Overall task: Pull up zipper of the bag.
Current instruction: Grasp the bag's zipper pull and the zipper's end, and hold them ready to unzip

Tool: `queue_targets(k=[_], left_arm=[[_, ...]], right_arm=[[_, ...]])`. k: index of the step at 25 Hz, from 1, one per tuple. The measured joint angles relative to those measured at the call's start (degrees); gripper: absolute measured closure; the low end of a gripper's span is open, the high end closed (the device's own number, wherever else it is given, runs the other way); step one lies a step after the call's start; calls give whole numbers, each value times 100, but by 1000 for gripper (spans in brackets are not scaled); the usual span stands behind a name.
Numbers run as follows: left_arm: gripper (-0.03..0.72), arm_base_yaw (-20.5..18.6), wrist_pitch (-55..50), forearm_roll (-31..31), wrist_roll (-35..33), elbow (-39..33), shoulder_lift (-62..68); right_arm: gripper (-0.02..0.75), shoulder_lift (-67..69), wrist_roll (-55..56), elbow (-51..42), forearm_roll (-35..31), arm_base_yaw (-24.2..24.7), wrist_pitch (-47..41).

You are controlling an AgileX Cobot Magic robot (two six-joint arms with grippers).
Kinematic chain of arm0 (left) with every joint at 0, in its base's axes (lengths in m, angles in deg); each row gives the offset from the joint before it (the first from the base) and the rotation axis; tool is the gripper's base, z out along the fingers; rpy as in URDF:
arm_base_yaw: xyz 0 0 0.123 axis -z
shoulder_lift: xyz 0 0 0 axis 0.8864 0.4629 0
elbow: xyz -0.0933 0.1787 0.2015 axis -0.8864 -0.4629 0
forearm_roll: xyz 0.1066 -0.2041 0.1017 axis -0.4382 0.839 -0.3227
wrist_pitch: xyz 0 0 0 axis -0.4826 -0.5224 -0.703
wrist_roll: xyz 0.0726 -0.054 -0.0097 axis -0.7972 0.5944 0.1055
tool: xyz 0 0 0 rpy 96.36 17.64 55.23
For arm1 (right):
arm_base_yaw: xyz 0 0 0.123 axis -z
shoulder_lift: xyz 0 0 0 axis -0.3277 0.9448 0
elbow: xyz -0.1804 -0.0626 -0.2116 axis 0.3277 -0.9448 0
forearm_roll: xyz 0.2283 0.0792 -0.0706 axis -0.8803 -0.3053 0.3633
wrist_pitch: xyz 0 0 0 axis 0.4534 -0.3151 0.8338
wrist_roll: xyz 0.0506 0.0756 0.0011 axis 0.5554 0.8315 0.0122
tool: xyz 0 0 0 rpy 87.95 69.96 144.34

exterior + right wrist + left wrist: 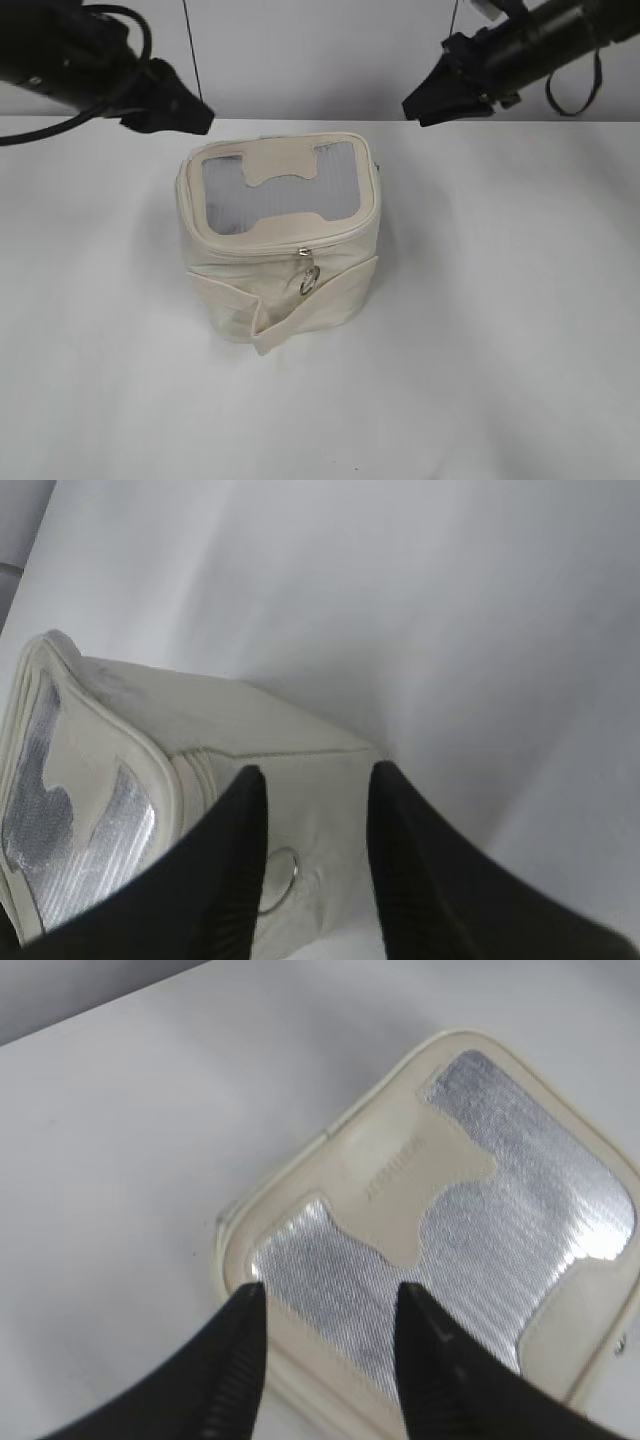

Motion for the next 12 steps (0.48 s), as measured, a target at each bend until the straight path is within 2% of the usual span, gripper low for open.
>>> queue_targets(k=[2,4,7,10,12], left_arm=[[330,-6,-310,90,-210,625,583],[316,-16,-773,331,-612,1308,1143],[302,-16,-1529,818,-1166,2422,1975],[294,-9,-2074,972,-1309,3358,2684],[293,9,-2475,992,-1325,3938,3109]], right_arm=[[459,-651,-668,-1257,-344,140,763],[461,-1394,-1735,-2697,-955,225,1452],[461,-2282,-3621,-4469,-2480,256,2357],[461,-2692,-5380,-5591,-4104,256,2475],[461,-2721,-5992,-5981,-4674,251,2367]])
